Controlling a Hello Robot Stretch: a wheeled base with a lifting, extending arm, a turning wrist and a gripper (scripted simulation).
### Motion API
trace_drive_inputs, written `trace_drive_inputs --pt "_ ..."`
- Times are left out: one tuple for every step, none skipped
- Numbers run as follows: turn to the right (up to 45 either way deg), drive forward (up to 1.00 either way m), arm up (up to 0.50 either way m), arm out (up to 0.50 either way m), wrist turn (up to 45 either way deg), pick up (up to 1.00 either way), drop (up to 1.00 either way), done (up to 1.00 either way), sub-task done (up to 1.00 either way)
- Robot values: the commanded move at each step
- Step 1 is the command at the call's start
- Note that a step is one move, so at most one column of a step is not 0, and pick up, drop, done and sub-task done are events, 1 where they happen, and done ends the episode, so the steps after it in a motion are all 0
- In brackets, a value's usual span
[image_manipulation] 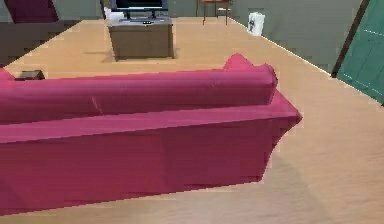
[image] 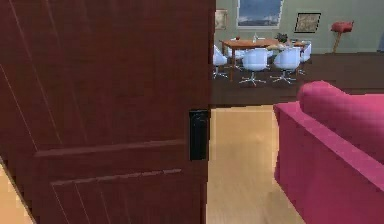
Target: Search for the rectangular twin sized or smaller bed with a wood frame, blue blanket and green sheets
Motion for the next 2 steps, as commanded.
trace_drive_inputs --pt "-45.0 0.00 0.00 0.00 0.0 0.00 0.00 0.00 0.00" --pt "-21.0 0.00 0.00 0.00 0.0 0.00 0.00 0.00 0.00"
